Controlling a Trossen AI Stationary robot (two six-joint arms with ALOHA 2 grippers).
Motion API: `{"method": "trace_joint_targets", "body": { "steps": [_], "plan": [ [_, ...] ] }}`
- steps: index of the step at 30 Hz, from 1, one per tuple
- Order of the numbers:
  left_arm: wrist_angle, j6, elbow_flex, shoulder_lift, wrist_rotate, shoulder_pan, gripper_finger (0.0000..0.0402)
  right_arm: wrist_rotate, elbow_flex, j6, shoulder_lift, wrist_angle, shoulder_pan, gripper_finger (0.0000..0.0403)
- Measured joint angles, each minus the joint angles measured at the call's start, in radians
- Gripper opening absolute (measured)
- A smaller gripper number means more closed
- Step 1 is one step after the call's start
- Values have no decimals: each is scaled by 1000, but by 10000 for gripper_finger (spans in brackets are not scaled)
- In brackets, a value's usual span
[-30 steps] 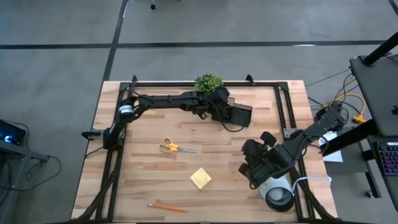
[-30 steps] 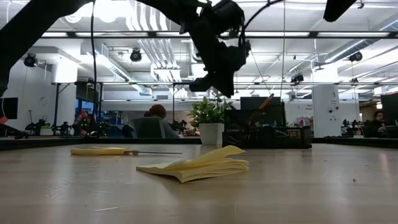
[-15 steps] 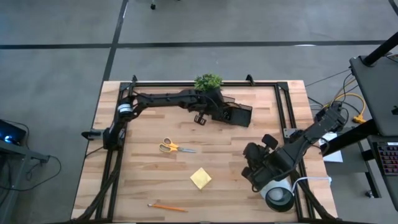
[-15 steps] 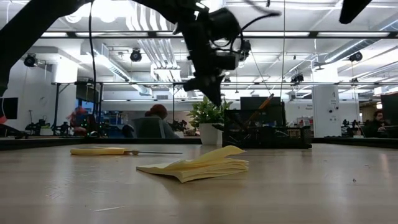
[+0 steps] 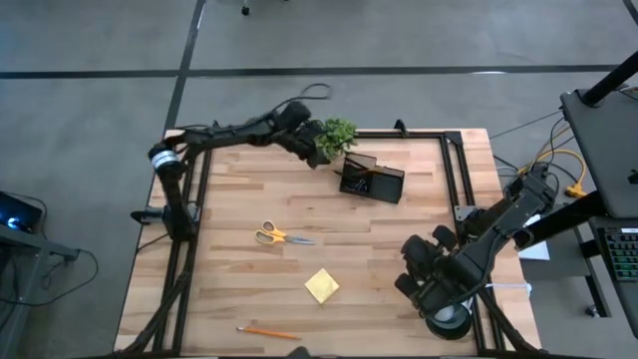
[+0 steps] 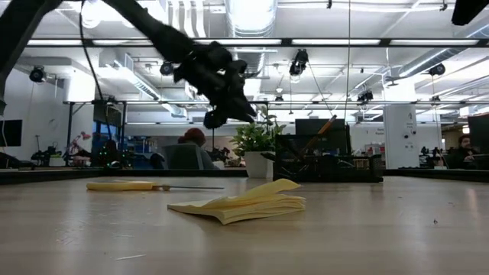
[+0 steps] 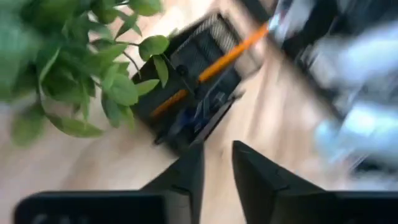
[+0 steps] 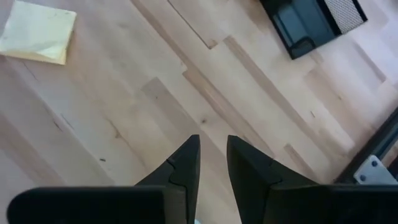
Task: Pick and place office supplies into organizer
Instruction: Put the black pen into the desk organizer
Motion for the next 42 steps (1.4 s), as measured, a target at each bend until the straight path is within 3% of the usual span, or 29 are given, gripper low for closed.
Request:
{"method": "trace_joint_targets", "body": {
  "steps": [4,8,18,37,42],
  "plan": [
    [414,-335,-225,-22,22,15,117,3,-8,8,0,-2,2,68],
    [591,-483,-318,-1,16,-1,162,11,-11,7,0,-4,1,68],
    [592,-487,-323,40,-98,-12,189,11,-11,16,0,-5,-1,68],
    [621,-504,-245,152,-105,-41,189,11,-10,27,0,-7,-1,68],
    [578,-504,-247,152,-99,-42,167,11,-10,25,0,-31,-1,68]
  ]
}}
